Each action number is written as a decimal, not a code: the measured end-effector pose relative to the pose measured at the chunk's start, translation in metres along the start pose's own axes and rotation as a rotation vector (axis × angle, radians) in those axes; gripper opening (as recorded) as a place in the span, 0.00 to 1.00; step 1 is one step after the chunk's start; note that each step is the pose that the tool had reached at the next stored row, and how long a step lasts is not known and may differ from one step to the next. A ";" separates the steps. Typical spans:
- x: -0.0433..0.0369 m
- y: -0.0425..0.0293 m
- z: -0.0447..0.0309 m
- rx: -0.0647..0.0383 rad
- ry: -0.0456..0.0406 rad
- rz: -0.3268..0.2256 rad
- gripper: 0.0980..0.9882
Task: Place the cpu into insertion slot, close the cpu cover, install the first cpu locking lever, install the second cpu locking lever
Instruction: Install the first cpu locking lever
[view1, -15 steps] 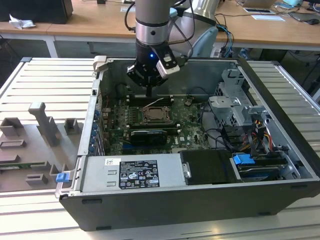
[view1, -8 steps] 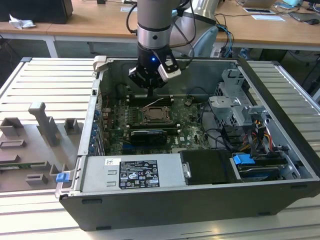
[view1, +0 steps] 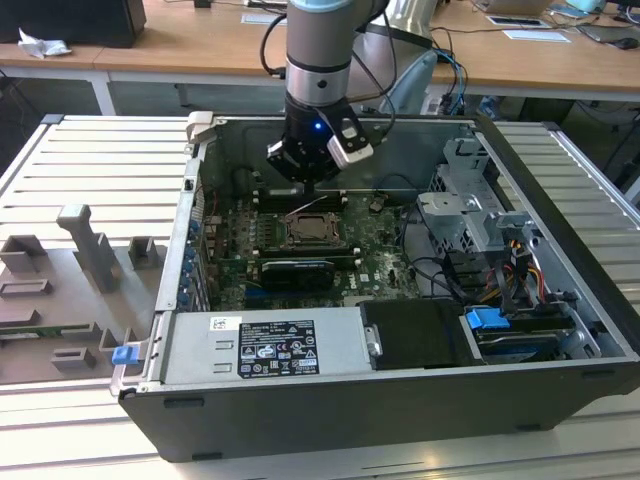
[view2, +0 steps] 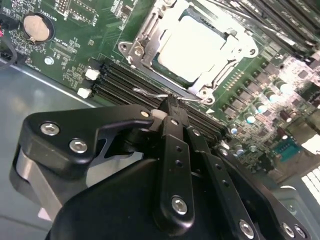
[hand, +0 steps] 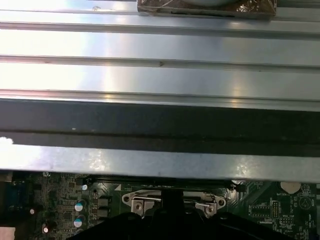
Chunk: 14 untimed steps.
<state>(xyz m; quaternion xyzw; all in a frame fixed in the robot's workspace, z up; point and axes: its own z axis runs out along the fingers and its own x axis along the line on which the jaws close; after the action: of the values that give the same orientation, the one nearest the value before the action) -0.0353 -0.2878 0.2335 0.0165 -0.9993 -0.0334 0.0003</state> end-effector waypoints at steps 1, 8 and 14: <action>-0.0007 0.0004 0.0012 0.000 0.0000 0.000 0.01; -0.0079 0.0007 0.0088 -0.009 0.0005 -0.011 0.01; -0.0132 0.0003 0.0137 -0.019 0.0012 -0.028 0.01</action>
<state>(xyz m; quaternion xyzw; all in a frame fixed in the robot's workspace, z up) -0.0221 -0.2862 0.2199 0.0304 -0.9986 -0.0427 0.0005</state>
